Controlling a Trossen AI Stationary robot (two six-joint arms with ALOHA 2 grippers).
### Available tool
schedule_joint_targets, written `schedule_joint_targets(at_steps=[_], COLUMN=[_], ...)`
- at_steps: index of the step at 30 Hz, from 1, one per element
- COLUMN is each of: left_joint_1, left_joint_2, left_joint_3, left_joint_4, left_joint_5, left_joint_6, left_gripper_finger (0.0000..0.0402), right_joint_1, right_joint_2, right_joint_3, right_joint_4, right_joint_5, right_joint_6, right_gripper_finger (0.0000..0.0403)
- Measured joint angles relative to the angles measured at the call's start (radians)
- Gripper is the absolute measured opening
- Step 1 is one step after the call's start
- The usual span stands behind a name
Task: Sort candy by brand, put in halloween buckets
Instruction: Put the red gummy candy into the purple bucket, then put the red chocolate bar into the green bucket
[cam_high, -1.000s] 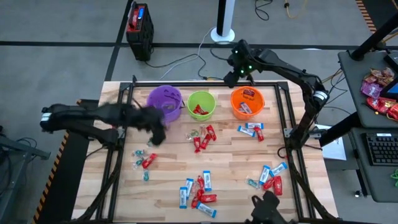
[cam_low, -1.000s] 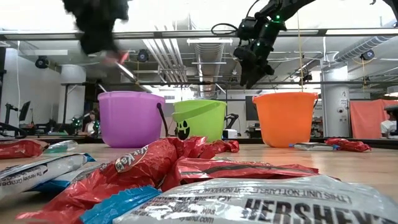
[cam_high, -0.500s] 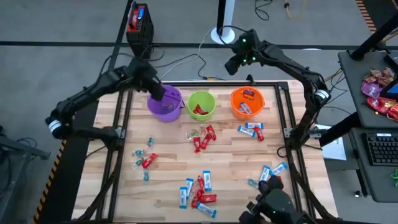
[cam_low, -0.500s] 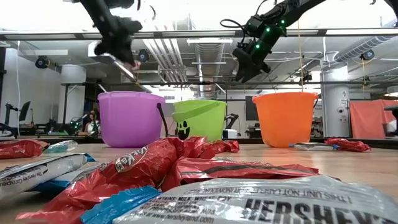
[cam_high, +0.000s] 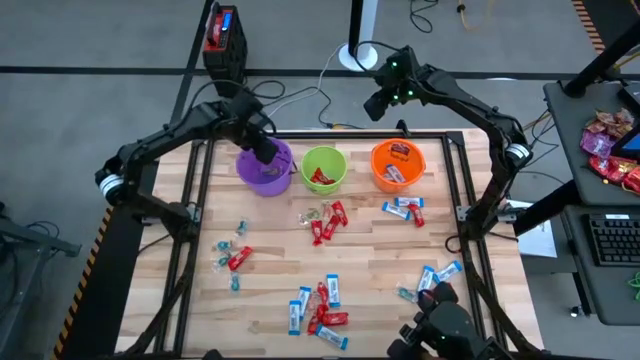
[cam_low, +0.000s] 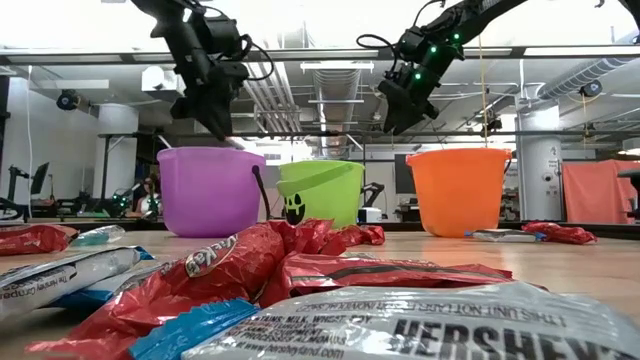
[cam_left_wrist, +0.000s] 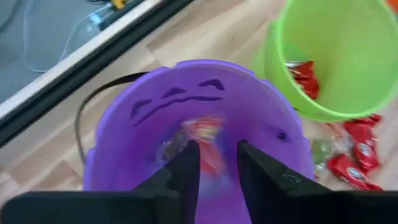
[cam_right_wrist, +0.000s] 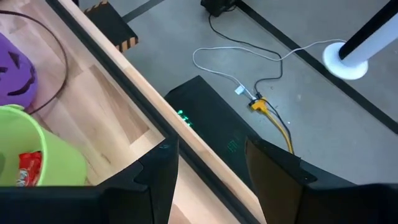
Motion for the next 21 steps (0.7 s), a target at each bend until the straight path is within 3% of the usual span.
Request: schedule_joint_targets(at_steps=[7, 11, 16, 21], left_joint_1=[-0.001, -0.028, -0.152, -0.353], left_joint_2=[-0.065, -0.141, -0.237, -0.355], left_joint_3=[0.0, 0.0, -0.028, -0.159], left_joint_4=[-0.02, -0.108, -0.218, -0.179], left_joint_5=[0.015, 0.089, 0.095, 0.054], left_joint_6=[-0.017, -0.032, -0.098, -0.314], left_gripper_finger=[0.0122, 0.0123, 0.0123, 0.0123], right_joint_1=[0.0, 0.0, 0.0, 0.001], right_joint_2=[0.0, 0.0, 0.0, -0.001], right_joint_3=[0.0, 0.0, 0.0, 0.0], right_joint_4=[-0.003, -0.037, -0.089, -0.11], right_joint_5=[-0.004, -0.004, -0.011, -0.107], right_joint_6=[0.0, -0.012, -0.009, 0.054], right_gripper_finger=[0.0175, 0.0169, 0.0159, 0.0153])
